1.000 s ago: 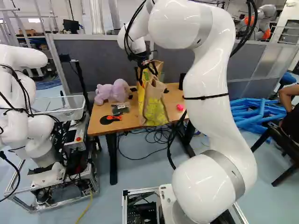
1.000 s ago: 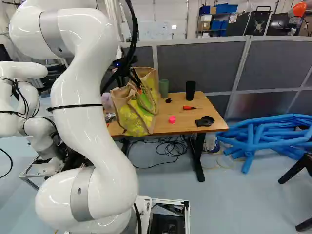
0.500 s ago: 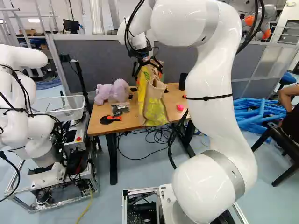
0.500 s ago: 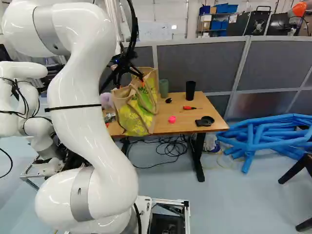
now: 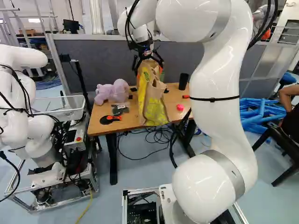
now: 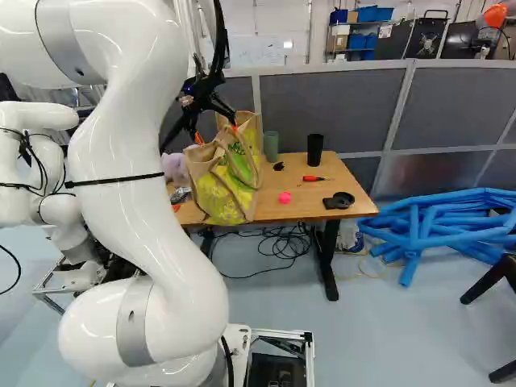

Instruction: Pick up the bag on the ground and place it on the table

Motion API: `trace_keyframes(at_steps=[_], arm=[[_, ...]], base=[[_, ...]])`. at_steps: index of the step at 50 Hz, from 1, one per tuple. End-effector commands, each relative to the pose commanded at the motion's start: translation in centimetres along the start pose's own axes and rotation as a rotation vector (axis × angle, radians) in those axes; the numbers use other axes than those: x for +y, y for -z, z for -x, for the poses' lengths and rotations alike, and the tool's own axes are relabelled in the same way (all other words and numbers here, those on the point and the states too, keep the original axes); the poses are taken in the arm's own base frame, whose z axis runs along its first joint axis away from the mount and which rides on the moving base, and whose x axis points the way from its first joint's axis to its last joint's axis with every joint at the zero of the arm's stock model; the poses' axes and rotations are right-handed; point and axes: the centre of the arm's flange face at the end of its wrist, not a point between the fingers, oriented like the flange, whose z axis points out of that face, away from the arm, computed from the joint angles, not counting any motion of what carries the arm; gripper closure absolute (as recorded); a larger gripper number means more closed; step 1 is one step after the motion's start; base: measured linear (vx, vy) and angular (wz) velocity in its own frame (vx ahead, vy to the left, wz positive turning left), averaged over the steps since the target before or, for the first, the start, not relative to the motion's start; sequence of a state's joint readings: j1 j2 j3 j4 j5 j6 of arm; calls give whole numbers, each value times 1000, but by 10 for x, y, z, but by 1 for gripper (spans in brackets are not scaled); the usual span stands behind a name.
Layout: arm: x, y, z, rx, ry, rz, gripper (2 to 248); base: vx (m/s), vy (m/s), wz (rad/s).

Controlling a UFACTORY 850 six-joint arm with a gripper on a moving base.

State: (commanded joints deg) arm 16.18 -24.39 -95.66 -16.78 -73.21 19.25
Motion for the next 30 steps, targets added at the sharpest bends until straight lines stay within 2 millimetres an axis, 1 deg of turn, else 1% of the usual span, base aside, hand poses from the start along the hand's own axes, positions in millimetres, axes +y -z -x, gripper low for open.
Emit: trace_keyframes(at_steps=[30], arm=[[18, 45, 16, 77, -23, -20, 3]], base=[[0, 0, 0]])
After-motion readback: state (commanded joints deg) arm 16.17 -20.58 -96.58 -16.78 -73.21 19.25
